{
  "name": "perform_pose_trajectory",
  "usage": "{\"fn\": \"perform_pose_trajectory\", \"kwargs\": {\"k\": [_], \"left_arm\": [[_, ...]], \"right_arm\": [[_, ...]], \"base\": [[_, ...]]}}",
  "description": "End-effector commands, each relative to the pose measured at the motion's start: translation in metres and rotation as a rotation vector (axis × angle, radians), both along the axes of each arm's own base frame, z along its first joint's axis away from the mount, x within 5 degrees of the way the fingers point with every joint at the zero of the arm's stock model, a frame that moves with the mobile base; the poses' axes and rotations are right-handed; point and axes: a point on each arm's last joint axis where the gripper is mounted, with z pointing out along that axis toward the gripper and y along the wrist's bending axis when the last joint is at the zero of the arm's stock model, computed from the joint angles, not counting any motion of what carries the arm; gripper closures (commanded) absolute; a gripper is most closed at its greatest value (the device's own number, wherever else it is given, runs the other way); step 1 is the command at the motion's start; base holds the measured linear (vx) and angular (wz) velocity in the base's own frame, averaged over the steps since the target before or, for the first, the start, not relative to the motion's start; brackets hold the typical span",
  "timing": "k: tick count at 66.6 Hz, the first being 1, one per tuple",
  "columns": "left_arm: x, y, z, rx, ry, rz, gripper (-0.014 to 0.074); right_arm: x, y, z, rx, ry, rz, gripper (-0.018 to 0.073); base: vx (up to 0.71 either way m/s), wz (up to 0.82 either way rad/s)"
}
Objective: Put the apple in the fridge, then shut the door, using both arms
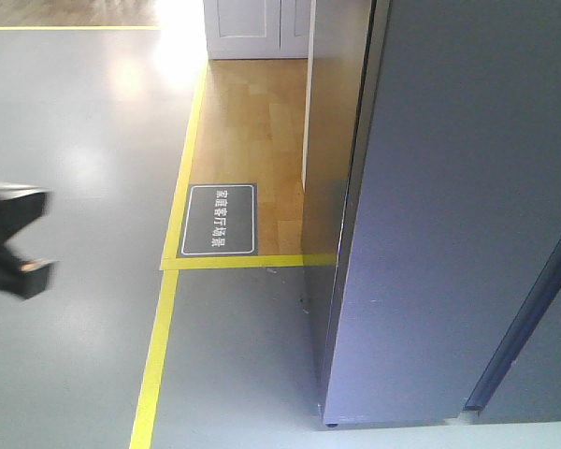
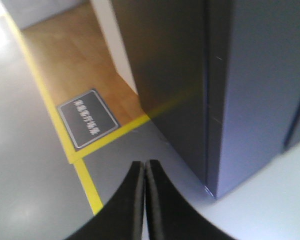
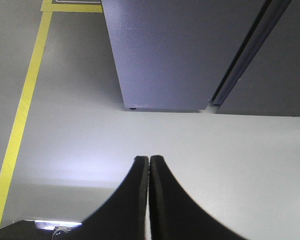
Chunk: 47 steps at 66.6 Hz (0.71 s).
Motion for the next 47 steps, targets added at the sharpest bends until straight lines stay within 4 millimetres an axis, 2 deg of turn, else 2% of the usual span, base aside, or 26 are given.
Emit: {"fn": "perform_pose_trajectory", "kwargs": {"k": [1,11,24,33,47], "left_arm": [[-0.014,0.016,0.004,-0.094,-0.121,0.073,0.0603],[-0.049,0.039,-0.018,-0.137,-0.226,0.164,0.0603],[-0.088,0.055,-0.059,-0.165,-0.39,0.25,0.0603],[-0.102,0.059,-0.095,-0.167,-0.433,0.285,0.0603],[-0.11,0.062,-0.135,-0.199,-0.534,0.309,0.0603]], "right_arm": [[0.004,0.0,0.01,-0.001,-0.068,-0.002,0.0562],[0.004,0.0,0.01,-0.001,-0.068,-0.002,0.0562],[0.004,0.0,0.01,-0.001,-0.068,-0.002,0.0562],[0.004,0.0,0.01,-0.001,-0.068,-0.002,0.0562],[0.004,0.0,0.01,-0.001,-0.063,-0.002,0.0562]], "base": [[0.0,0.0],[0.0,0.0],[0.0,0.0],[0.0,0.0],[0.0,0.0]]}}
